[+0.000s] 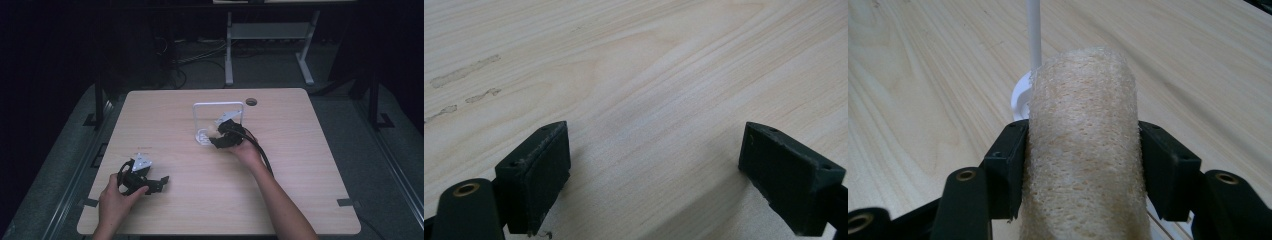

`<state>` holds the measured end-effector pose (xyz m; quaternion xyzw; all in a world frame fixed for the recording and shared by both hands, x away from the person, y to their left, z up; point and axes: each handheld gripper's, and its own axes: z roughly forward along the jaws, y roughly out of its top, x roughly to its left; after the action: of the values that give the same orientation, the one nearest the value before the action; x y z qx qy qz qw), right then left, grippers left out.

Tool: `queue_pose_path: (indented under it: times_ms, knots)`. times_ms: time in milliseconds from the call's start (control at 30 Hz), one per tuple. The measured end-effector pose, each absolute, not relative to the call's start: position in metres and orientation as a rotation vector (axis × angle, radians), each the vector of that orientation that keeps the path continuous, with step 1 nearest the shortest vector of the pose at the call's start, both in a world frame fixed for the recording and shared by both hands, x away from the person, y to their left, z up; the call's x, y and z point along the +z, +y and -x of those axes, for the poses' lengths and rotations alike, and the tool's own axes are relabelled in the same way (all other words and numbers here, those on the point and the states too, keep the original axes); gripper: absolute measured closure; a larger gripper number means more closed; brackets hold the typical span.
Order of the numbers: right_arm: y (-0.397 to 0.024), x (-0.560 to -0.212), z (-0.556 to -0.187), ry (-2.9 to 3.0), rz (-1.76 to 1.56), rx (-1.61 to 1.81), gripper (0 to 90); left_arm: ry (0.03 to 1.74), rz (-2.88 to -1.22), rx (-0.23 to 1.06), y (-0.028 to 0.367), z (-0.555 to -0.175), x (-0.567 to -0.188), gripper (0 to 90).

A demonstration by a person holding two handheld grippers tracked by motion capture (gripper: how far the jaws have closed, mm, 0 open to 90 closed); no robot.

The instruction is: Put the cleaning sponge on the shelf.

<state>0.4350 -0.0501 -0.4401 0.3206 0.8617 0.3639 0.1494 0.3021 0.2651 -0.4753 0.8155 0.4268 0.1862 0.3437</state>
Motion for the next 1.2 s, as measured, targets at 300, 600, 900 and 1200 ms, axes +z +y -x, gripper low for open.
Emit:
queue_pose_path:
  times_ms: [300,600,900,1200]
  knots:
    - [-0.043,-0.448,-0.441,2.491,-0.926,1.02,40.8,1.107,-2.118,0.482,0.265,-0.302,-0.475,12.7]
    - [-0.039,-0.453,-0.445,2.509,-0.927,0.989,40.6,1.105,-2.119,0.481,0.265,-0.302,-0.475,12.7]
    - [-0.038,-0.457,-0.447,2.517,-0.927,0.973,40.4,1.104,-2.119,0.48,0.265,-0.302,-0.475,12.7]
    - [-0.039,-0.456,-0.448,2.51,-0.939,0.979,34.3,1.104,-2.119,0.48,0.265,-0.302,-0.475,12.7]
